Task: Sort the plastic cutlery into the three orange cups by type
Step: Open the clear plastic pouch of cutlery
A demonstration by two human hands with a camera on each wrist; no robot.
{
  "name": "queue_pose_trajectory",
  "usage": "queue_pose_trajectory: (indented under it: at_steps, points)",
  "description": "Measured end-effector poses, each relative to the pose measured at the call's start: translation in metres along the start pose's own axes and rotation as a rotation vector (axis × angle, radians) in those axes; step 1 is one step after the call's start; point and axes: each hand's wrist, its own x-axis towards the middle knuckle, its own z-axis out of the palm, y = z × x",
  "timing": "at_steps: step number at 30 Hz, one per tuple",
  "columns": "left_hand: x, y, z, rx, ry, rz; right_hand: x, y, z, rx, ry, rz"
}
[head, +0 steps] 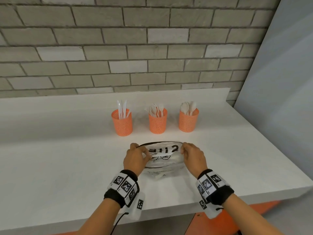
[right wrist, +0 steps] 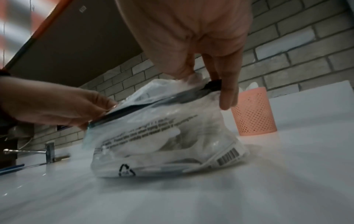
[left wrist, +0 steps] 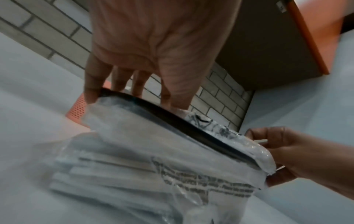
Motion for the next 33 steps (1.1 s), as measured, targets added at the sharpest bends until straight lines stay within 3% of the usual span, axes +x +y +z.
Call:
queue_pose_trajectory:
  at_steps: [4,8,15,17,21,23,25,27,30,31,33]
  points:
    - [-0.003,0.011,0.002,0.277,-0.09,-0.126,-0.009,-0.004,0.009,0.008,-0.03,0.14]
    - [-0.003,0.019,0.004,0.314,-0.133,-0.1,-0.002,-0.013,0.002,0.189,-0.112,0.245]
    - [0.008,0.003,-0.034,-0.06,-0.071,-0.061,0.043,-0.007,-0.033,0.418,-0.118,0.253]
    - [0.004,-0.007,-0.035,-0.193,-0.137,-0.108,0.05,-0.003,-0.035,0.447,-0.17,0.227]
    - [-0.006,-0.026,-0.031,-0.374,-0.297,-0.171,0.038,0.014,-0.019,0.527,-0.431,0.298]
    - [-0.007,-0.033,-0.036,-0.432,-0.387,-0.202,0.031,0.021,-0.02,0.592,-0.474,0.272]
    - [-0.004,-0.034,-0.049,-0.394,-0.553,-0.262,0.028,0.024,-0.024,0.605,-0.419,0.207]
    - [0.007,-0.031,-0.06,-0.21,-0.626,-0.211,0.023,0.024,-0.025,0.486,-0.278,0.145]
    - [0.027,-0.008,-0.072,0.009,-0.433,0.01,0.005,0.016,-0.022,0.197,0.077,0.057]
    - [0.033,0.003,-0.071,0.044,-0.352,0.103,-0.004,0.008,-0.021,0.122,0.184,-0.059]
    - [0.045,0.031,-0.066,0.033,-0.315,0.279,-0.022,-0.014,-0.017,0.015,0.205,-0.341]
